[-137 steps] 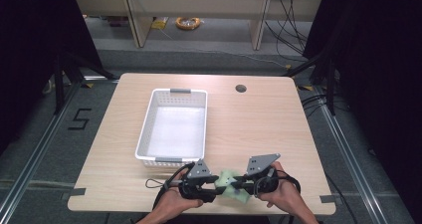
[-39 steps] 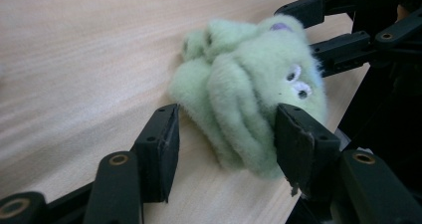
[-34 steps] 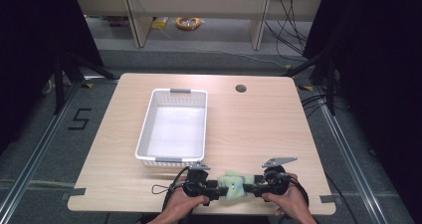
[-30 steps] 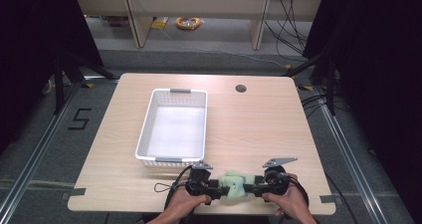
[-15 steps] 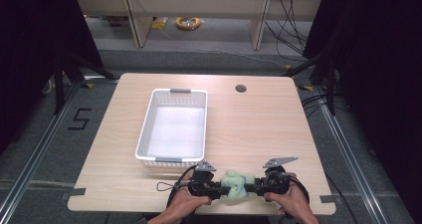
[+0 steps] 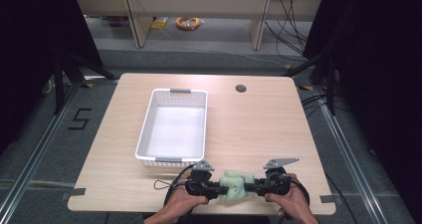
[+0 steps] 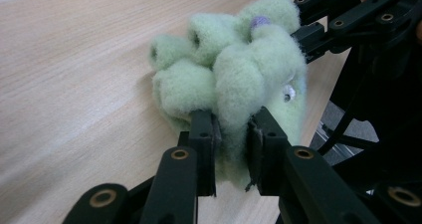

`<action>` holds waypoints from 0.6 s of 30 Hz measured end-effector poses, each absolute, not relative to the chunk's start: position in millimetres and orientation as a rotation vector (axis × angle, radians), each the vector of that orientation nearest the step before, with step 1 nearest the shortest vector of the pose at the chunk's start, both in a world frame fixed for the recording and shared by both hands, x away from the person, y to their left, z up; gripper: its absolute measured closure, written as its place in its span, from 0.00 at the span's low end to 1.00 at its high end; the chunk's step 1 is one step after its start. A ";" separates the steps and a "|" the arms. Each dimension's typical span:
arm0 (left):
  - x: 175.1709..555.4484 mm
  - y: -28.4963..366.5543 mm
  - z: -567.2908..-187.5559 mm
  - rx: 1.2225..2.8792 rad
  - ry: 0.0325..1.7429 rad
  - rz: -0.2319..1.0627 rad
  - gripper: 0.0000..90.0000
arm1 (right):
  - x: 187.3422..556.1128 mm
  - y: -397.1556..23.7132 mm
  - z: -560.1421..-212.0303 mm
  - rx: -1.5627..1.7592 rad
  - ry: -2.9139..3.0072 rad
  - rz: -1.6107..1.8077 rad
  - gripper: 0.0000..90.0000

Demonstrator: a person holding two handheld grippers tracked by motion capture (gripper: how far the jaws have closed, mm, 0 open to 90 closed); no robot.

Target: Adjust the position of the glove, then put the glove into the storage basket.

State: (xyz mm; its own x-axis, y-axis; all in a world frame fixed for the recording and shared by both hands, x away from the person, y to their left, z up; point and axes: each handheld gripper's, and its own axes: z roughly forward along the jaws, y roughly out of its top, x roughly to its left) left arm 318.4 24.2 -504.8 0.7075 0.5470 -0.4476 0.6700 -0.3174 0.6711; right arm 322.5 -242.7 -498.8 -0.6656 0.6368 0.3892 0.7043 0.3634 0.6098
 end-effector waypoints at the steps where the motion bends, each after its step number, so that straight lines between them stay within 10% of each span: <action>1: 318.2 25.1 -503.9 2.001 0.927 -0.170 0.83 | 322.6 -242.6 -498.2 -1.245 -2.553 -1.204 0.79; 18: 308.9 38.9 -490.0 1.992 0.879 -0.115 0.83 | 314.6 -229.9 -482.9 -1.224 -2.568 -1.252 0.80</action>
State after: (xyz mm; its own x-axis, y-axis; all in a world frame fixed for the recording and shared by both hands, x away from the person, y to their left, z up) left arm 308.9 38.9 -490.0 0.7401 0.5361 -0.4059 0.6223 -0.3173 0.7156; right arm 314.6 -229.9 -482.9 -0.6893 0.6372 0.3447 0.6642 0.3656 0.6521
